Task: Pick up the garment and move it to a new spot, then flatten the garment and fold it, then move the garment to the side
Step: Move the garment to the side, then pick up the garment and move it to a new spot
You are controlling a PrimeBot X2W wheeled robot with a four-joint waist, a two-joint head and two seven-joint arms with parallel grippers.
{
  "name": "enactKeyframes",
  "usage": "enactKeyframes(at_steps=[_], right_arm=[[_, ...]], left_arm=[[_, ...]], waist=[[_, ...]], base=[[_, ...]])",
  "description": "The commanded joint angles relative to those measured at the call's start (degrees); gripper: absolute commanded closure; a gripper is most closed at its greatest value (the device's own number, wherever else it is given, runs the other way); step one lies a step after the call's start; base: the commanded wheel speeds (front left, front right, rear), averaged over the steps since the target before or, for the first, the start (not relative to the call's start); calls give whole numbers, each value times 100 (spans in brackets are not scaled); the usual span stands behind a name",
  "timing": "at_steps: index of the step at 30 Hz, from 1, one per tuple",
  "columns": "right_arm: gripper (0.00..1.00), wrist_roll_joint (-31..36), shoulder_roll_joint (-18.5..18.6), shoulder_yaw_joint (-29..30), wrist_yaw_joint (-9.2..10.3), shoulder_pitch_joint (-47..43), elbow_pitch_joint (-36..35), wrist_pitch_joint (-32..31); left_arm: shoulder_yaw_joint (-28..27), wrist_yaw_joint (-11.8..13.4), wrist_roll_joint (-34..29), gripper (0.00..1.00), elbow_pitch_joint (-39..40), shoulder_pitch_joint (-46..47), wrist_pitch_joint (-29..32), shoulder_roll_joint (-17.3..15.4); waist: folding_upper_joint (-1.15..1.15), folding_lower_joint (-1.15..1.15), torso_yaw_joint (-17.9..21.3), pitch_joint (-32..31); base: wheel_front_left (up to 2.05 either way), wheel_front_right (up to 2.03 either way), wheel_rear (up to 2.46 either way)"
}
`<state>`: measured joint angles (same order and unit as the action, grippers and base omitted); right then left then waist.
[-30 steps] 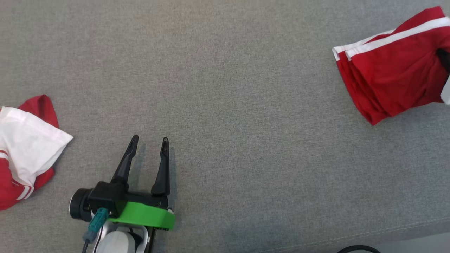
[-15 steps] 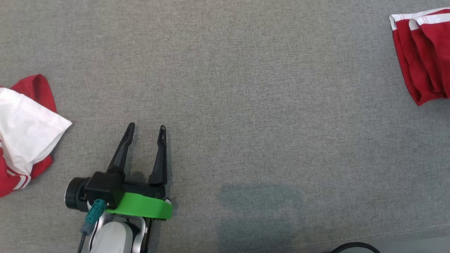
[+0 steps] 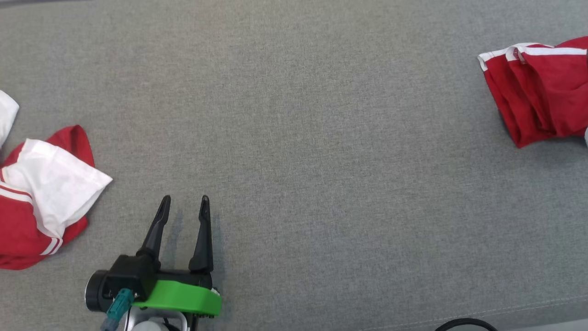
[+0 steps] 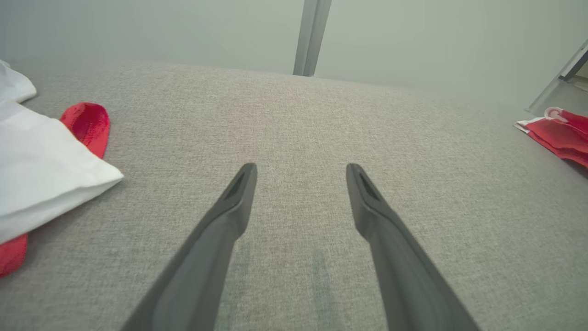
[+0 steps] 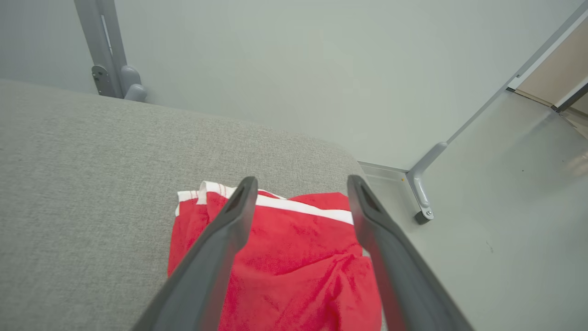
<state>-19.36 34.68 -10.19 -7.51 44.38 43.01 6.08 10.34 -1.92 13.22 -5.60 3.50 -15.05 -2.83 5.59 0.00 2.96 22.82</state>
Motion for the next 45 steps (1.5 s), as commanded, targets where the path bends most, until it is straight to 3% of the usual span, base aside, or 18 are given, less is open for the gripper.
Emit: enactKeyframes(at_steps=[1, 5, 10, 16, 23, 32, 45], right_arm=[[0, 4, -13, -3, 4, -257, -106, 166], [0, 49, -101, 29, 4, -1131, -701, 616], [0, 392, -394, 552, 3, -2428, -1522, 847], [0, 1193, -1258, 1760, 4, -4108, -2762, 905], [0, 1616, -1976, 2198, 4, -5045, -3423, 901], [0, 1772, -2587, 2447, 4, -5446, -3666, 898], [0, 1830, -2670, 2351, 4, -5460, -3576, 898]], left_arm=[[-42, 39, 29, 0, -7, -168, -17, -13], [-151, 109, 92, 0, -6, -552, -17, -13], [-273, 111, 48, 0, -9, -946, -17, -13], [-449, 5, -55, 0, -125, -1241, -17, -13], [-572, -74, -129, 0, -290, -1295, -17, -13], [-723, -227, -269, 0, -451, -1313, -17, -13], [-739, -314, -266, 0, -373, -1172, -17, -13]], waist=[[0, 0, -4, -593], [0, 0, -104, -1106], [0, 0, -267, -1515], [0, 0, -454, -1796], [0, 0, -515, -1899], [0, 0, -412, -1960], [0, 0, -393, -2034]], base=[[0, 0, 0], [0, 0, 0], [0, 0, 0], [0, 0, 0], [0, 0, 0], [0, 0, 0], [0, 0, 0]])
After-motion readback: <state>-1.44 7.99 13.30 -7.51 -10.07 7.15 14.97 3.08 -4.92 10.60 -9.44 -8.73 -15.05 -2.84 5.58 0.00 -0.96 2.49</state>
